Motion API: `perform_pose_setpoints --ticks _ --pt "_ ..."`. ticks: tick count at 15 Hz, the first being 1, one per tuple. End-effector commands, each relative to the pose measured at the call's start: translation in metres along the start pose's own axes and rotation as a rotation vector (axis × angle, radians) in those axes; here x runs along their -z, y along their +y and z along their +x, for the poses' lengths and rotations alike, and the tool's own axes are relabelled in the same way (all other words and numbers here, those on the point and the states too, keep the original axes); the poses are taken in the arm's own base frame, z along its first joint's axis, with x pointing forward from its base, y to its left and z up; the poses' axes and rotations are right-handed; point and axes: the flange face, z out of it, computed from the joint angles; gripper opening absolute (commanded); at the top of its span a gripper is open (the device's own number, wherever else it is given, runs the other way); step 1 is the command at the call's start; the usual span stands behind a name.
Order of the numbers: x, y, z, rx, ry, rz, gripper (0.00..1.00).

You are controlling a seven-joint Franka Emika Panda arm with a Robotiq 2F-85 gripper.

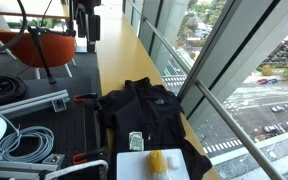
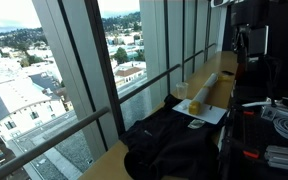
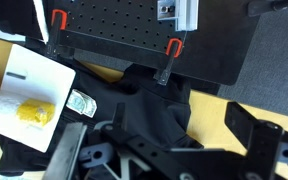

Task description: Zip up the black jumper

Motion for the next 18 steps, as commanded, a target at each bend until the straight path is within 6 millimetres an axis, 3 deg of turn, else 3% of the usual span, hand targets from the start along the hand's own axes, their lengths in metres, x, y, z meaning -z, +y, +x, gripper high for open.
perform_pose_setpoints --ticks 1,13,18 --pt "0.000 0.000 0.000 0.000 0.000 0.000 1.00" --pt "0.000 0.000 0.000 0.000 0.000 0.000 1.00" --pt "-0.017 0.042 0.003 0.044 0.065 -0.102 1.00"
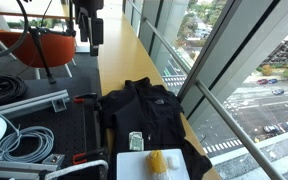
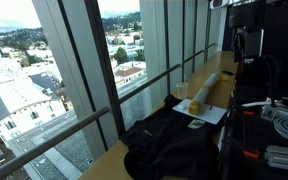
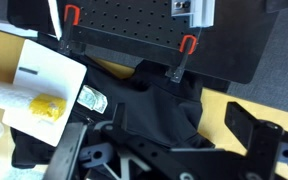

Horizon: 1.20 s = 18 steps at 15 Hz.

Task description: Zip up the black jumper

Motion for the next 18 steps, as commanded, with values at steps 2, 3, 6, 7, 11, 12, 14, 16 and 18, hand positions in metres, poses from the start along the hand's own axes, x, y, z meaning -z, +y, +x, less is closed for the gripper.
perform_pose_setpoints --ticks 2,3,6,7,11,12,14,16,18 --pt "-0.025 0.045 0.005 0.069 0.112 -0.118 1.00" --pt "-0.032 0.053 0.008 0.071 0.141 -0.140 1.00" --pt "-0.058 0.070 0.015 0.069 0.235 -0.163 1.00" --pt "-0.069 0.076 0.019 0.063 0.248 -0.161 1.00" --pt "-0.109 0.103 0.037 0.042 0.274 -0.141 1.00" --pt "-0.119 0.110 0.042 0.034 0.273 -0.133 1.00" --pt "-0.139 0.124 0.053 0.016 0.266 -0.114 1.00" --pt "-0.158 0.139 0.067 -0.008 0.259 -0.097 1.00" --pt "-0.178 0.153 0.086 -0.027 0.248 -0.082 1.00"
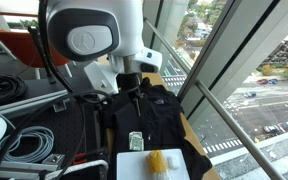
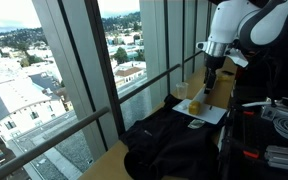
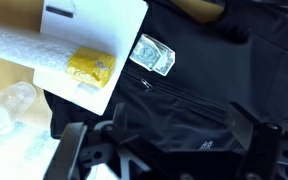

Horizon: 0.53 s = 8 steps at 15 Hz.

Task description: Zip up the black jumper

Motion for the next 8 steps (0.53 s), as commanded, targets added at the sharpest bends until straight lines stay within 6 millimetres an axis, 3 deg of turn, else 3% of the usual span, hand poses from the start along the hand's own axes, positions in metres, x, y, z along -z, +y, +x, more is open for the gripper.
perform_pose_setpoints --ticks 1,8 --pt "-0.049 0.021 0.030 -0.020 -0.012 0.013 1.00" --pt "-0.133 0.020 0.075 -0.017 -0.070 0.020 1.00"
